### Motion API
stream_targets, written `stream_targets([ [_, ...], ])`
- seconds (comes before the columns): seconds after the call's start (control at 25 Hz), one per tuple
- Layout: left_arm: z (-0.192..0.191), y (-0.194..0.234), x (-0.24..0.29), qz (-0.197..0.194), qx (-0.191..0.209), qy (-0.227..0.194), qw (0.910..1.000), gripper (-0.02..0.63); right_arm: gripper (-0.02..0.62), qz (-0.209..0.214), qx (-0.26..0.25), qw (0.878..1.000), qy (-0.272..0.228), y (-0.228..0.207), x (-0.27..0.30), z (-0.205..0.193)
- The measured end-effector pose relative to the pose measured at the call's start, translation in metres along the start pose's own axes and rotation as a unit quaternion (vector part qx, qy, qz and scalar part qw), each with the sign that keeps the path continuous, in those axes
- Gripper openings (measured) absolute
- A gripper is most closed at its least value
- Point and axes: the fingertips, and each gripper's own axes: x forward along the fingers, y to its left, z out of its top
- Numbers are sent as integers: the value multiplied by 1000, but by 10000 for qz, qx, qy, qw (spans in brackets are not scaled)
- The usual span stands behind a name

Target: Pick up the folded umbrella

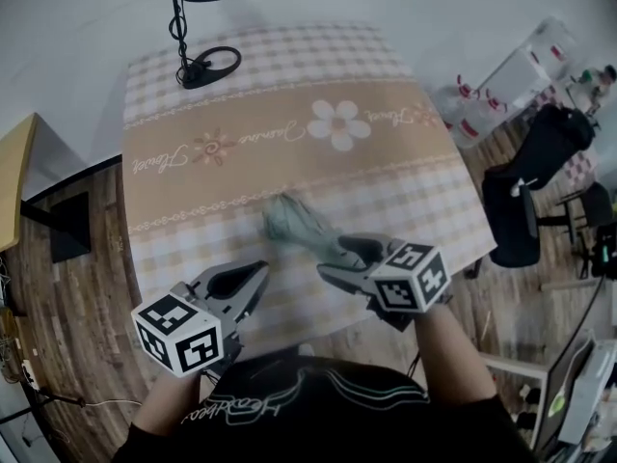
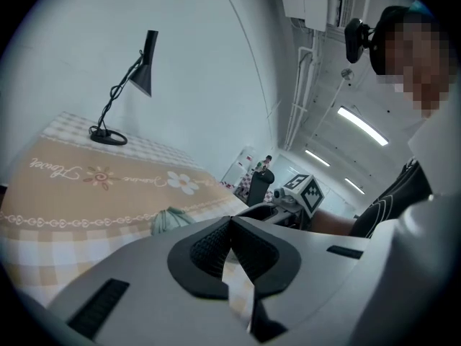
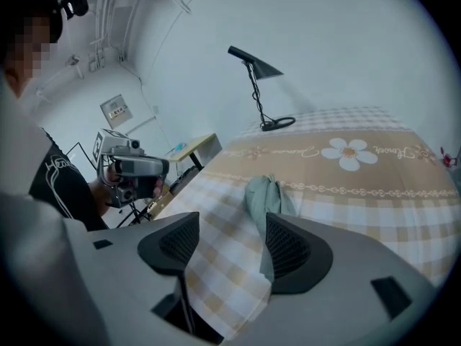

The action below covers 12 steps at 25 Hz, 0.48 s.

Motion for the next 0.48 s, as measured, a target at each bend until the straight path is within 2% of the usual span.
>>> stream_targets([
  [0.2,4,27,-1,36,-149,-5,9999,-2,298,-391,-252,9964,707,-29,31,-13],
  [0.36,3,45,-3,82,-282,-5,9996,-3,305,-746,-741,9858,1312,-47,52,-22],
  [0.48,1,55,-5,107,-361,10,9993,-3,305,-767,-884,9789,1672,-52,66,-29],
])
